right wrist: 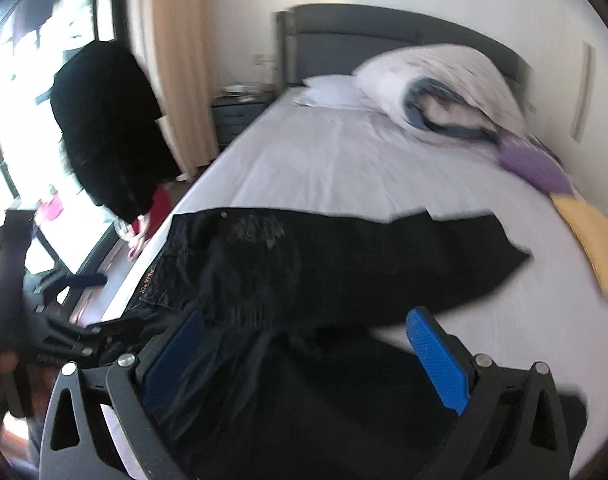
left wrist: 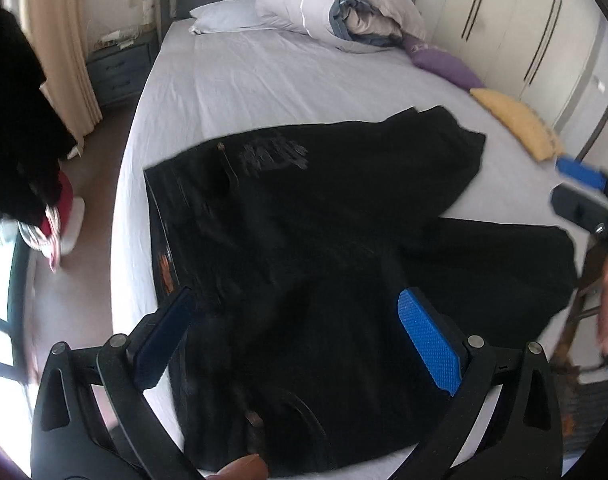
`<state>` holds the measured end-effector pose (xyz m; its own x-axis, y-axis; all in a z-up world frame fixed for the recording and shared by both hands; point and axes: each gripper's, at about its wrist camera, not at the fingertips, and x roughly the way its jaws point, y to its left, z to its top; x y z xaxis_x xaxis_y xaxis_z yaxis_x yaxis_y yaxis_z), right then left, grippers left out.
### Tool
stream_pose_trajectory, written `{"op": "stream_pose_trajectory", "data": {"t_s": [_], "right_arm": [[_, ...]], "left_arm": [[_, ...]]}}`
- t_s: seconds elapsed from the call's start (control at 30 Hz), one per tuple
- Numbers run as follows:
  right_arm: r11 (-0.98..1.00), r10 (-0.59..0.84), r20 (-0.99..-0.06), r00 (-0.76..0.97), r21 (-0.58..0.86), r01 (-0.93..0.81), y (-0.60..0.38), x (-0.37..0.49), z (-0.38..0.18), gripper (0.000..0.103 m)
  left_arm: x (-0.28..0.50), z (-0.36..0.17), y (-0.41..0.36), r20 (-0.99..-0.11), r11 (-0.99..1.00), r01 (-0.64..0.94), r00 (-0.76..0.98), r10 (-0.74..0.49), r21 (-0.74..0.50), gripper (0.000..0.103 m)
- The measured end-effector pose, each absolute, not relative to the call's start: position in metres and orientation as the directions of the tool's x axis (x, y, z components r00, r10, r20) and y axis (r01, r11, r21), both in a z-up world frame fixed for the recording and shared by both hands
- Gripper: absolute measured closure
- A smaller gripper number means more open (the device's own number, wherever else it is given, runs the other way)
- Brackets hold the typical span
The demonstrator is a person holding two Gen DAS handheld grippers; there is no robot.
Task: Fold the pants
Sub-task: 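Move both grippers toward the black jeans on the bed, then close the left gripper on the jeans while the right gripper grasps the jeans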
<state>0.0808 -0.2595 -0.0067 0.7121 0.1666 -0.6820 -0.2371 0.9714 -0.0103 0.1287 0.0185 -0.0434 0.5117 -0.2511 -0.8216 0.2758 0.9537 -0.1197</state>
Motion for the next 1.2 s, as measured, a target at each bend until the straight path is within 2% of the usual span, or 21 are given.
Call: {"op": "stream_pose_trajectory", "data": {"t_s": [0.17,0.27,0.37,0.43,0.53,0.6,0.77,0.83,1.07,1.17,1.2], "right_arm": [[0.899,0.237,-0.694,0.680,-0.108,-0.424,-0.258,0.134,-0.006,0.000],[0.852,0.241,-0.725,0.645,-0.161,-0.499,-0.256,0.169,-0.013,0.001],[0.808,0.255,-0.764,0.592,-0.167,-0.565,-0.256,0.206,-0.022,0.011],[0.790,0.260,-0.785,0.562,-0.161,-0.591,-0.258,0.227,-0.030,0.019],[0.772,0.283,-0.800,0.529,-0.137,-0.620,-0.262,0.255,-0.043,0.021],[0.762,0.305,-0.808,0.504,-0.111,-0.638,-0.264,0.270,-0.052,0.022],[0.740,0.307,-0.823,0.477,-0.109,-0.664,-0.266,0.296,-0.074,0.032],[0.736,0.309,-0.833,0.459,-0.097,-0.670,-0.268,0.308,-0.082,0.035],[0.725,0.314,-0.842,0.438,-0.085,-0.683,-0.269,0.336,-0.096,0.042],[0.724,0.312,-0.846,0.433,-0.084,-0.685,-0.267,0.347,-0.102,0.043],[0.723,0.310,-0.847,0.431,-0.084,-0.685,-0.266,0.350,-0.103,0.044]], "left_arm": [[0.211,-0.037,0.043,-0.787,0.937,0.281,0.522,-0.329,-0.205,0.000],[0.271,-0.035,0.043,-0.800,0.945,0.289,0.526,-0.288,-0.150,0.000],[0.326,-0.038,0.031,-0.818,0.929,0.369,0.527,-0.229,-0.023,0.000],[0.358,-0.051,0.021,-0.844,0.891,0.454,0.483,-0.232,0.016,0.000],[0.399,-0.085,0.013,-0.903,0.837,0.547,0.352,-0.249,-0.018,0.002],[0.416,-0.106,0.009,-0.923,0.825,0.565,0.320,-0.214,0.005,0.002],[0.449,-0.146,0.008,-0.952,0.802,0.597,0.235,-0.195,-0.017,0.003],[0.459,-0.158,0.009,-0.961,0.797,0.604,0.200,-0.189,-0.031,0.014],[0.492,-0.186,0.018,-0.972,0.797,0.597,0.123,-0.201,-0.089,0.017],[0.486,-0.187,0.018,-0.970,0.796,0.594,0.104,-0.220,-0.117,0.039],[0.486,-0.188,0.016,-0.967,0.795,0.589,0.088,-0.237,-0.141,0.054]]}}
